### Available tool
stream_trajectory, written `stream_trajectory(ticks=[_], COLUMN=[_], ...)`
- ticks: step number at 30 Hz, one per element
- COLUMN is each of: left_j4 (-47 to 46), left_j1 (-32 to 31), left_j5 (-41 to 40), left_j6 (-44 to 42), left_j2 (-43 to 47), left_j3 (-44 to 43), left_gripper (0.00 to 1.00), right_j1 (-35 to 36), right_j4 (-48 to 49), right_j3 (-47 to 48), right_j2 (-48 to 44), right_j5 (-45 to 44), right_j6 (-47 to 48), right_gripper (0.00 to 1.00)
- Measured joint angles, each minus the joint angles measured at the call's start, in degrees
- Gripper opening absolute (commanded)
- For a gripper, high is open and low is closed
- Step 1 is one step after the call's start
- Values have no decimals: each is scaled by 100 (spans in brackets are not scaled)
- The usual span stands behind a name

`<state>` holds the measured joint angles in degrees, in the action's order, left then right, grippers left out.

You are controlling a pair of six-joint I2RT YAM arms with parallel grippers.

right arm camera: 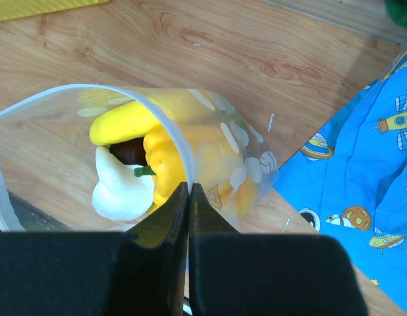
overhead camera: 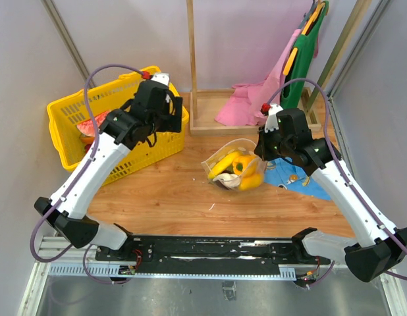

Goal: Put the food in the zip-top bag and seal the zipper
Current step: Pick up the fake fruit from the bin.

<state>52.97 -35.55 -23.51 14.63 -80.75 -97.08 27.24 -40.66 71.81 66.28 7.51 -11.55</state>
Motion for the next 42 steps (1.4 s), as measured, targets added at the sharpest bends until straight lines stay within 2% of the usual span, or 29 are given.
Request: stream_trajectory(ticks=[7,14,21,26,35,42], left_j4=[293,284,260,201,-105,-525], left_j1=[1244,2736,3724,4061,4168,4186], left_j5=[61,625,1110,1255,1327,1731], left_j6=[24,42,118,210,372,391], left_j2=[2,-4,-350,-708,-1344,-1805], left_j3=[-2,153,496,750,1104,1165], left_gripper=[95,94,93,92,91,89], right_j1=[0,0,0,0,0,0], right_j4=[15,37,57,127,210,247], right_j3=[-2,-13,-46,-105,-225,-240], right_j2=[0,0,-7,-13,-81,-83], right_j5=[7,7,4,0,-2,-4], right_j6=[2,7,87,155,264,284], right_gripper=[1,1,1,1,1,1])
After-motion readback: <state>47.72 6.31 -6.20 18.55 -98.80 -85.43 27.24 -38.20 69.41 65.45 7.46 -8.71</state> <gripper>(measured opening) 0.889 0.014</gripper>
